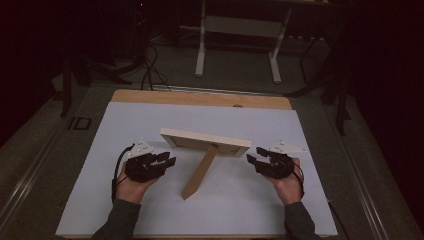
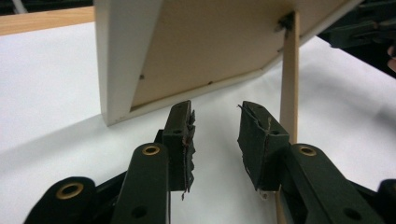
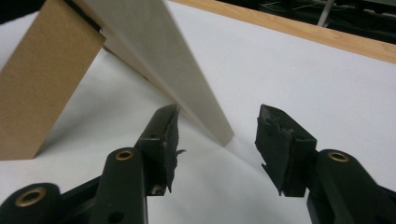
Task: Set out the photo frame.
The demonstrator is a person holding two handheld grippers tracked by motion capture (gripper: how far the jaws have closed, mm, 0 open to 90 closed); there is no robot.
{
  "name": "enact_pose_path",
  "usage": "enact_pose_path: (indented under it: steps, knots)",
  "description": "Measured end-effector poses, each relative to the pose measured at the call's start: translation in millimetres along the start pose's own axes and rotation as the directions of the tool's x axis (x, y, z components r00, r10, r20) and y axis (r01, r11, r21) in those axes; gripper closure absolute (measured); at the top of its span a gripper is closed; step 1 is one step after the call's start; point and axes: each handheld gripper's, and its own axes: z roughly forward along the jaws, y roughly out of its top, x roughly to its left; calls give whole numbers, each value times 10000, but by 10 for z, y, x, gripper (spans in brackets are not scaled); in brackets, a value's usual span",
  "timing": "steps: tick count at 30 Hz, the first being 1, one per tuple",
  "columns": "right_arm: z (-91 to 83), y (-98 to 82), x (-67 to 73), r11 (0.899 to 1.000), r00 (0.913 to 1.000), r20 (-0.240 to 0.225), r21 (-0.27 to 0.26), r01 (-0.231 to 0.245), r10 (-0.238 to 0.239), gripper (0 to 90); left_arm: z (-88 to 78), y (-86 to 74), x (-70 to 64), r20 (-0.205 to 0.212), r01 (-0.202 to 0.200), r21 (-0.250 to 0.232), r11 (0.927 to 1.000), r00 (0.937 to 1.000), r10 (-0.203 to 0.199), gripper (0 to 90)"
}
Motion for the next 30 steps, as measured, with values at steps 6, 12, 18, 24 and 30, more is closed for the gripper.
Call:
enact_pose_path:
  steps: [6, 12, 18, 24, 30]
  knots:
    - [-87, 34, -76, 9998, 9996, 191, -46, -184, 185, 576, 1, 95, 10, -356, 144, -175, 9997, 9993, -150, 667]
    - [-126, 112, -31, 9985, 9979, 542, -430, -325, 348, 775, 50, 195, -19, -620, 27, -174, 9998, 9981, -38, 705]
    - [-168, 180, 12, 9937, 9959, 513, -876, -696, 743, 897, 109, 284, -59, -801, -15, -196, 9998, 9968, -1, 793]
    - [-112, 202, 75, 9888, 9944, 153, -1082, -1025, 1048, 897, 177, 351, -81, -1013, 92, -150, 9998, 9948, -107, 898]
    - [-89, 217, 81, 9845, 9913, 24, -1174, -1306, 1318, 888, 224, 380, -79, -1028, 95, -53, 9999, 9947, -100, 899]
